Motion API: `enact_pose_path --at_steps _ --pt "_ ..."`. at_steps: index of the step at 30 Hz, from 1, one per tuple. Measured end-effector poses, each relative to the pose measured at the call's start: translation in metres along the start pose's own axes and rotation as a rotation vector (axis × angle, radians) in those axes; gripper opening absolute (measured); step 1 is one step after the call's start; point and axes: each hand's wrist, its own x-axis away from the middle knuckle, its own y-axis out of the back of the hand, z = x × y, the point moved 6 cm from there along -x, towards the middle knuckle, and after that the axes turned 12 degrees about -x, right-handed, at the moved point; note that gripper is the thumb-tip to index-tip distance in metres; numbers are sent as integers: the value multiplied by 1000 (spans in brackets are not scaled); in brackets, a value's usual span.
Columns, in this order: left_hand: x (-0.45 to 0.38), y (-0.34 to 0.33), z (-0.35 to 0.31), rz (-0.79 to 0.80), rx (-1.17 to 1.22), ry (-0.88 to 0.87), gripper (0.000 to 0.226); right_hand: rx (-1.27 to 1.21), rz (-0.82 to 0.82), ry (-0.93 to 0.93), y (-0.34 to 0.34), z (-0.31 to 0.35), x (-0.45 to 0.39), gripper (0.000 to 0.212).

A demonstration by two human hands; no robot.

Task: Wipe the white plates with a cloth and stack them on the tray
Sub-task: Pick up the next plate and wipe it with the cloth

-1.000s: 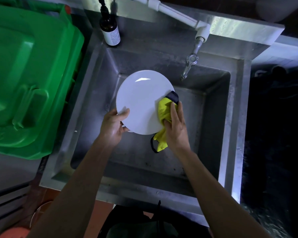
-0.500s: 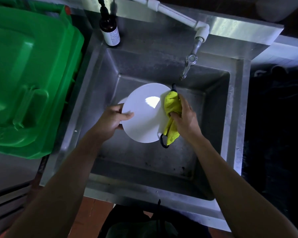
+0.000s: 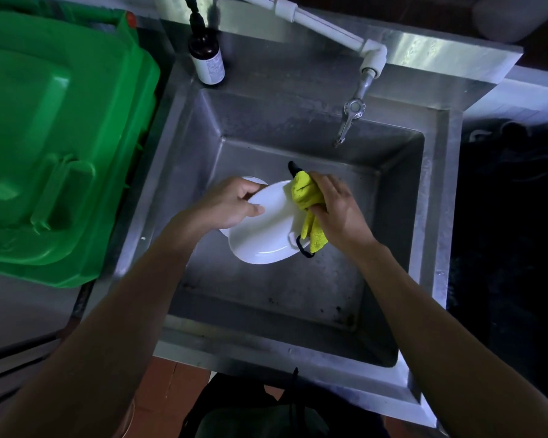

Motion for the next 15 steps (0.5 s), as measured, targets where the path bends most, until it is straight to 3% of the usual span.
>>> enact_pose_path --at_steps 4,8,12,15 --pt "-5 0 -8 -11 -145 -41 39 122 23 109 -6 17 -1 53" --pt "-8 -2 -10 -51 -185 -48 45 232 -38 99 -10 26 3 53" --pt "-2 -9 -17 -247 -159 -117 40 306 -125 101 -5 31 6 53" --pt "6 -16 -14 -374 10 -114 29 326 -214 116 5 33 7 52"
